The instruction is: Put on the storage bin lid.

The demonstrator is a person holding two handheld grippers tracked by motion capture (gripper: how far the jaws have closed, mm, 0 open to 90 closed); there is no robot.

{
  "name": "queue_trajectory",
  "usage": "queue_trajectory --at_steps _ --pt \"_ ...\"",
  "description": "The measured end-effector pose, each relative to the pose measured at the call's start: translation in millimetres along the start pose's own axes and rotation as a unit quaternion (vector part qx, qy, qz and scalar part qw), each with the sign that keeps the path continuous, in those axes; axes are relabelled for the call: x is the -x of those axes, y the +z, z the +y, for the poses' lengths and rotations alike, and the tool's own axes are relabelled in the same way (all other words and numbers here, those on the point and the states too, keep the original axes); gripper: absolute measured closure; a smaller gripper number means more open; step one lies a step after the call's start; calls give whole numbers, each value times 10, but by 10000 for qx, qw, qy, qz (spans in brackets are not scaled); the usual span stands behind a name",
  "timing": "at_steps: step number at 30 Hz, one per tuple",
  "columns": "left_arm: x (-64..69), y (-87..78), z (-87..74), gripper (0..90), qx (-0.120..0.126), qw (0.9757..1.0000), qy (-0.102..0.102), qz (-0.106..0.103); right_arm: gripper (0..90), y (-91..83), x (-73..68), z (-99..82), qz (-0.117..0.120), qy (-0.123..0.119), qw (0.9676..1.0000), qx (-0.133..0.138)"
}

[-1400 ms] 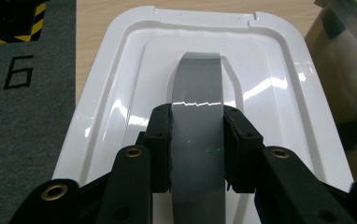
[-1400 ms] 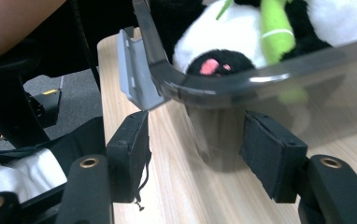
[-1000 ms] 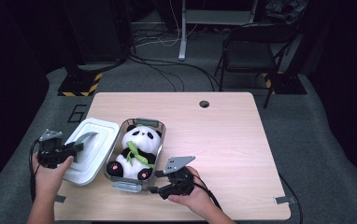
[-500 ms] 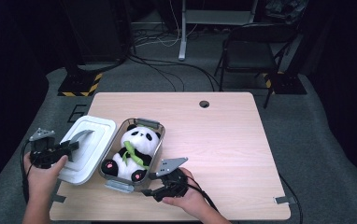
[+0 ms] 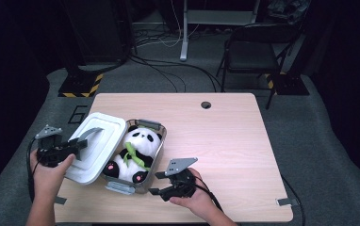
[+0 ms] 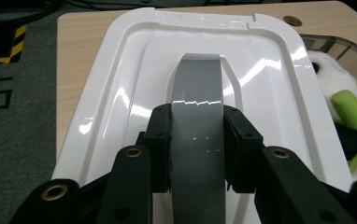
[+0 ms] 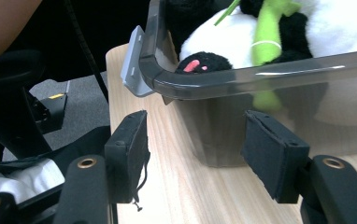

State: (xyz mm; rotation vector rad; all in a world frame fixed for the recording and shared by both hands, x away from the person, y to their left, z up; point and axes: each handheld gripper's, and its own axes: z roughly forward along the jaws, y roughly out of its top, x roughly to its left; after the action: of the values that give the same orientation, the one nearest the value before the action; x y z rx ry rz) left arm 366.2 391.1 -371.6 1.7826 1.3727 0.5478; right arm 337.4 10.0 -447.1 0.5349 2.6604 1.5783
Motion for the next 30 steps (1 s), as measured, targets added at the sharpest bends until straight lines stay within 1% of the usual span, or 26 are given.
queue_trajectory --at_steps 1,3,4,5,10,11,13,14,19,20,21,22,23,25,30 --pt "29 12 11 670 33 10000 23 -7 401 -9 5 -1 -17 -1 10000 11" --pt "79 20 40 670 -26 9999 82 -90 401 -23 15 -3 -22 -4 10000 28" --pt "109 35 53 670 1 9999 90 -120 401 -30 11 -6 -39 53 10000 18" --pt "139 46 67 670 -14 9998 129 -156 401 -34 15 -8 -43 57 10000 15" --pt "317 138 140 670 -35 9992 254 -296 401 -55 34 -16 -79 -2 10000 32" --pt "342 157 147 670 -10 9991 271 -311 401 -64 36 -19 -87 15 10000 43" --pt "409 191 172 670 -46 9988 338 -346 402 -80 45 -26 -102 31 9999 54" --pt "448 211 185 670 -54 9986 368 -371 402 -90 45 -31 -99 77 9999 49" --pt "577 294 233 670 -75 9978 450 -474 402 -121 68 -45 -129 82 9998 88" --pt "598 307 244 670 -100 9975 501 -494 402 -126 73 -46 -144 62 9998 85" --pt "624 321 250 670 -103 9974 512 -504 402 -133 69 -49 -148 110 9998 78" --pt "650 338 258 670 -129 9972 519 -526 402 -136 74 -50 -158 84 9998 89" --pt "665 348 262 670 -137 9971 530 -537 402 -145 74 -52 -168 121 9998 81" --pt "707 375 267 670 -136 9966 588 -567 403 -157 82 -54 -167 141 9997 106" --pt "817 418 269 670 -235 9947 770 -640 403 -178 96 -58 -203 146 9996 136"
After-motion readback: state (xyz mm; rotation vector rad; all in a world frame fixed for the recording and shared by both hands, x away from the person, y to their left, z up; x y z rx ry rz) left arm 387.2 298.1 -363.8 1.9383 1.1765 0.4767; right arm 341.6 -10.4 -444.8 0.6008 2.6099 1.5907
